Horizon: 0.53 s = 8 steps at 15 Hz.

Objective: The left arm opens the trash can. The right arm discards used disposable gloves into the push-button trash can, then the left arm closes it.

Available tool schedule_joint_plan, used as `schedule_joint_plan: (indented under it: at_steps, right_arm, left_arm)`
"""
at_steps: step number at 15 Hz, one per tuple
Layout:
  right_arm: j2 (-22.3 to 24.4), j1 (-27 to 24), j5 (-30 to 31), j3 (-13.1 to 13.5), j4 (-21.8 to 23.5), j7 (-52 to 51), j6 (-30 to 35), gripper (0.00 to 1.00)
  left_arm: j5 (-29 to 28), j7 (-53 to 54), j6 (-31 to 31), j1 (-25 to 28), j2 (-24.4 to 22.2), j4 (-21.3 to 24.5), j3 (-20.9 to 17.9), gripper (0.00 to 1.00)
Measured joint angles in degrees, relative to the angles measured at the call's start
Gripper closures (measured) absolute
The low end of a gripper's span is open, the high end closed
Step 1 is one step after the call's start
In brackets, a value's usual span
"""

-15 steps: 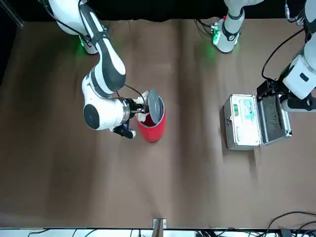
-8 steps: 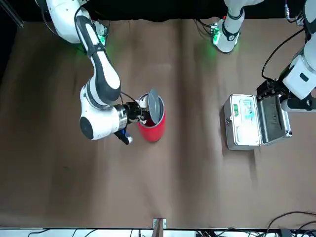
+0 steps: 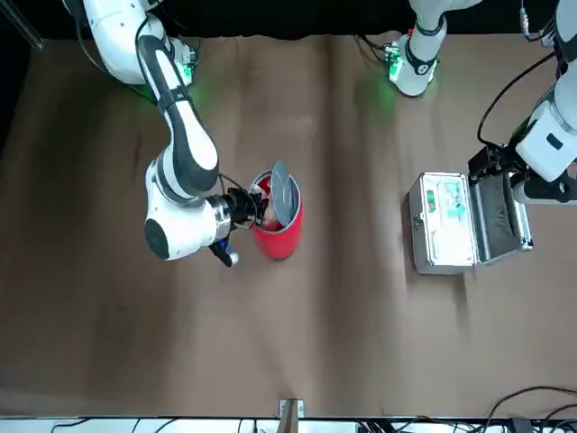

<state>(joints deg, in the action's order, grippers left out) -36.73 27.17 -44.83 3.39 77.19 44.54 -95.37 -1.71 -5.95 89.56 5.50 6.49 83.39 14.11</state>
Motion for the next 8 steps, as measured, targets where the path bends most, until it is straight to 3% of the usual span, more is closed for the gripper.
schedule_joint_plan:
  at_steps: [2, 8]
  right_arm:
    - [0.0, -0.1, 0.0, 0.0, 0.0, 0.0, 0.0, 0.43]
    - [0.2, -0.9, 0.0, 0.1, -0.8, 0.0, 0.1, 0.33]
  left_arm:
    - [0.0, 0.0, 0.0, 0.0, 0.0, 0.0, 0.0, 0.0]
    - [0.0, 0.0, 0.0, -0.1, 0.0, 0.1, 0.0, 0.0]
